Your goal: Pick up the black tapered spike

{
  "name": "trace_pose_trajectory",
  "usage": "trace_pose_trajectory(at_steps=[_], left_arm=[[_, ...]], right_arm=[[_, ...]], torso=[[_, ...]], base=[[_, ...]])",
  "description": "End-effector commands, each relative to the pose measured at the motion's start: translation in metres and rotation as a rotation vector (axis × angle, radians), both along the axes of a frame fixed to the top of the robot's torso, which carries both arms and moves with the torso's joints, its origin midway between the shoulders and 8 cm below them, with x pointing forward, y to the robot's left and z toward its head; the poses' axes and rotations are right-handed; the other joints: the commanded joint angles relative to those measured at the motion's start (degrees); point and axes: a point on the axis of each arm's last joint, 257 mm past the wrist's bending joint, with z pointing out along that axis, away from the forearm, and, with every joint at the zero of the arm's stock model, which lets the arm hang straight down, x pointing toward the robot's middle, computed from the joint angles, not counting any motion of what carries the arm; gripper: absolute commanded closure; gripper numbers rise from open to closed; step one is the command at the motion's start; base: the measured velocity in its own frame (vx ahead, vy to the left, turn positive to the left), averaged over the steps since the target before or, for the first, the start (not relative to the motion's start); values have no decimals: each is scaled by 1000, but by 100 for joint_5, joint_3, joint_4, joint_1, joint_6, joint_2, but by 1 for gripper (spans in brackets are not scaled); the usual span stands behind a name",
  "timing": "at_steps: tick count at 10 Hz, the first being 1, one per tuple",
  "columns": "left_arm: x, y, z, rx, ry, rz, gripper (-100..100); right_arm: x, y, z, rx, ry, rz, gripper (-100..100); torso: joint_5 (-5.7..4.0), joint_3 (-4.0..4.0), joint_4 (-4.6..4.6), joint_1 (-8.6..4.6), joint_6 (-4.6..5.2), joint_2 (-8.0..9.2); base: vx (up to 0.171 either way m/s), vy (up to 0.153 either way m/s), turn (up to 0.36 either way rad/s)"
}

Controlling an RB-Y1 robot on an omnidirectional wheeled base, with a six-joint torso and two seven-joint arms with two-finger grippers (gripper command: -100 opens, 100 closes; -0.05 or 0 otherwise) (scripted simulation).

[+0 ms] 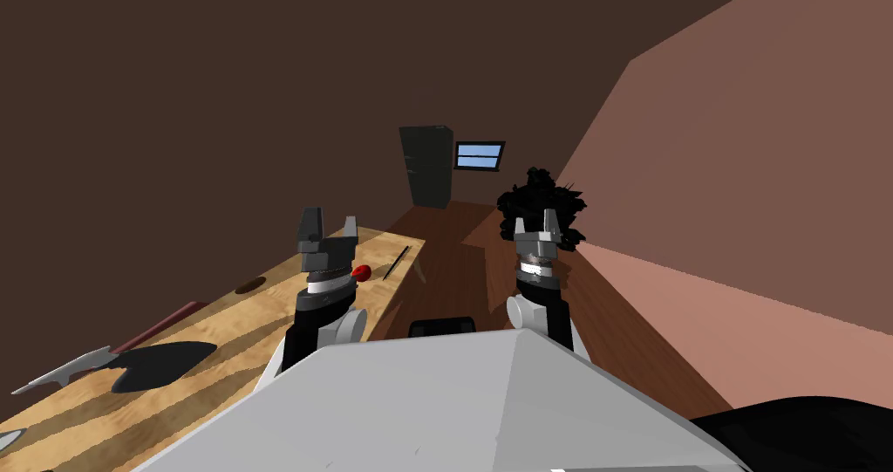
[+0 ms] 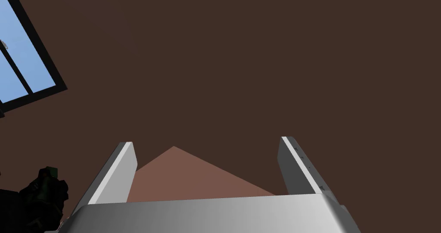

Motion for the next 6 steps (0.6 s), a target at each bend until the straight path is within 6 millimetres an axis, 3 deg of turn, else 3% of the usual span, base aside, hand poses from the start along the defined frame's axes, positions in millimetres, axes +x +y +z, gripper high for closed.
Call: trace_pose_trajectory(at_steps=[1, 4, 6], left_arm=[[1, -5, -8, 56, 16, 3, -100], [5, -9, -31, 146, 62, 26, -100], [9, -10, -58, 212, 115, 46, -100]], right_arm=[[0, 0, 0, 0, 0, 0, 0], [0, 0, 0, 0, 0, 0, 0], [0, 0, 0, 0, 0, 0, 0]], torso=[[0, 0, 0, 0, 0, 0], [-7, 10, 4, -33, 0, 18], [-11, 9, 4, -49, 0, 16]], base=[[-27, -59, 3], [-46, -93, 11], [-30, -140, 8]])
